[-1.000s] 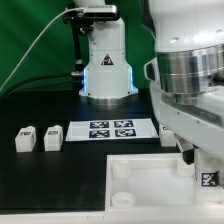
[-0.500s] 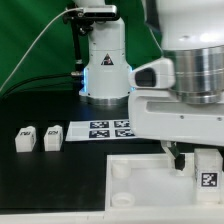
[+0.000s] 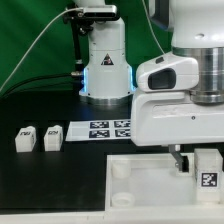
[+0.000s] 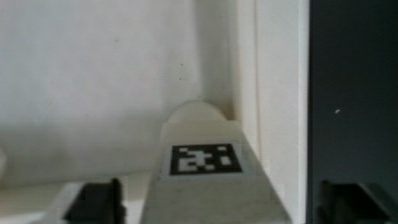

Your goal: Assemble one leg

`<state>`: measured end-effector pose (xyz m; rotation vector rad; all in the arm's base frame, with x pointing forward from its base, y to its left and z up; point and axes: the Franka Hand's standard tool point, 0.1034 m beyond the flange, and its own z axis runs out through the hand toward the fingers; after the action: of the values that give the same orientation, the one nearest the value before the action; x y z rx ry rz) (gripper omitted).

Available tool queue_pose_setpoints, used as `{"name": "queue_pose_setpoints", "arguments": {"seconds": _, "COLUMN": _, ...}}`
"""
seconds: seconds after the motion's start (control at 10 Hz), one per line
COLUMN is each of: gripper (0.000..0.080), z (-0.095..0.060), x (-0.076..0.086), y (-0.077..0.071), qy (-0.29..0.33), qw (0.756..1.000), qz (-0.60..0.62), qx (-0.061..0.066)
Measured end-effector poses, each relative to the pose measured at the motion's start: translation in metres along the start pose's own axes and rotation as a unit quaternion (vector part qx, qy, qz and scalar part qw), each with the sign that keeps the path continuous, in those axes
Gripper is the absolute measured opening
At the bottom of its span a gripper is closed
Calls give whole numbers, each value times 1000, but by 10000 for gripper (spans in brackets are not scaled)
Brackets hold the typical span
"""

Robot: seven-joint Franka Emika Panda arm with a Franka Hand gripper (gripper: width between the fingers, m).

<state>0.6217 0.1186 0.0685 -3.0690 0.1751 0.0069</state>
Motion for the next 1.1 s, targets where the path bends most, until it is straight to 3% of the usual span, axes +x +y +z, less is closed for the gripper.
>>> {"name": "queue_pose_setpoints", "arguments": {"seconds": 0.1, "gripper": 292, "z": 0, "x": 0, "y": -1, "qy": 0, "qw": 999, "qz": 49, "qx": 2}}
{"name": "queue_pose_setpoints", "arguments": {"seconds": 0.3, "gripper": 292, "z": 0, "x": 0, "y": -1, "qy": 0, "qw": 993, "qz": 120, "qx": 2}}
{"name": "queue_pose_setpoints", "arguments": {"seconds": 0.4, "gripper": 292, "z": 0, "x": 0, "y": -3, "qy": 0, "qw": 977, "qz": 214, "qx": 2}}
{"name": "queue_pose_setpoints", "arguments": {"seconds": 0.6, "gripper": 292, "z": 1, "x": 3, "y": -4, "qy": 7, "qw": 924, "qz": 383, "qx": 1}}
{"name": "queue_pose_setpoints", "arguments": {"seconds": 0.8, "gripper": 292, "z": 1, "x": 6, "y": 2, "qy": 2, "qw": 806, "qz": 590, "qx": 35}}
{"name": "queue_pose_setpoints", "arguments": {"seconds": 0.9, "gripper": 294, "z": 1, "x": 6, "y": 2, "qy": 3, "qw": 797, "qz": 603, "qx": 36}}
{"name": "queue_pose_setpoints", "arguments": {"seconds": 1.0, "gripper": 294, "z": 1, "x": 5, "y": -2, "qy": 0, "qw": 757, "qz": 652, "qx": 35}}
{"name": "queue_pose_setpoints", "arguments": {"seconds": 1.1, "gripper": 294, "z": 2, "x": 4, "y": -5, "qy": -3, "qw": 734, "qz": 678, "qx": 36}}
